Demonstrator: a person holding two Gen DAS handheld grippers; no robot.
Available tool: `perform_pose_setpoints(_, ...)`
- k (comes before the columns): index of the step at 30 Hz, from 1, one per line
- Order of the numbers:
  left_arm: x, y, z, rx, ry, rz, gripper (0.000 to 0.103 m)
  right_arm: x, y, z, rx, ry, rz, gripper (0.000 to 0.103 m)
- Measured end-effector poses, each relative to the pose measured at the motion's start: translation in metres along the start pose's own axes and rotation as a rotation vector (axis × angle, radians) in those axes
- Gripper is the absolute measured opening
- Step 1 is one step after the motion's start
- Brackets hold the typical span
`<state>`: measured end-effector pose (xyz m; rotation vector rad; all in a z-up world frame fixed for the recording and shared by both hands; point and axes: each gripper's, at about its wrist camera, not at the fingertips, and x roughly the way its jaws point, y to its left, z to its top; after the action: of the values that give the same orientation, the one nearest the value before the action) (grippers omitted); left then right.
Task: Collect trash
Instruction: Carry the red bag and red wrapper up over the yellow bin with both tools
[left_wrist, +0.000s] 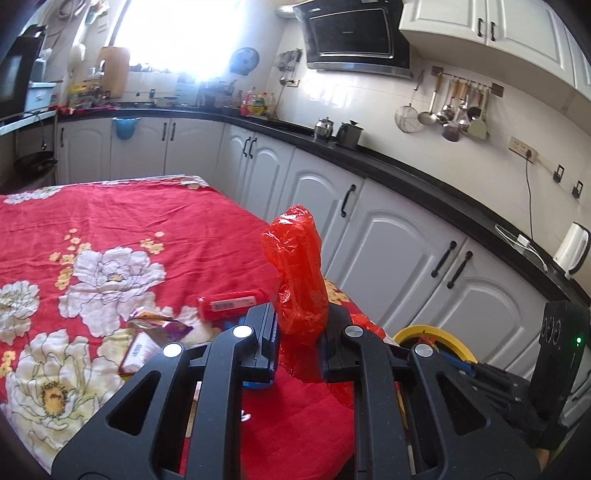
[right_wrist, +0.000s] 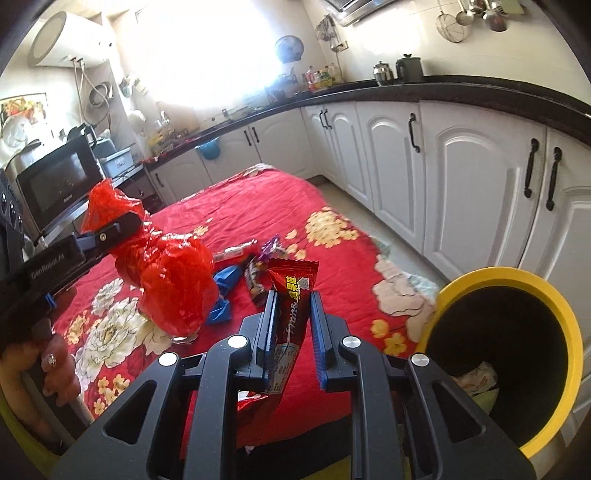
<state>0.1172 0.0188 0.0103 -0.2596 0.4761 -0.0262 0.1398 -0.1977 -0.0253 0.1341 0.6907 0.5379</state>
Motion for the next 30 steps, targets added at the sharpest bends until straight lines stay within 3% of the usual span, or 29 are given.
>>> perform_pose_setpoints(30, 0.026, -0.097, -0.021, 0.161, 0.045, -0.113, 0.010, -0.059, -0.109, -0.002, 0.154, -0.129, -0.155, 0.017)
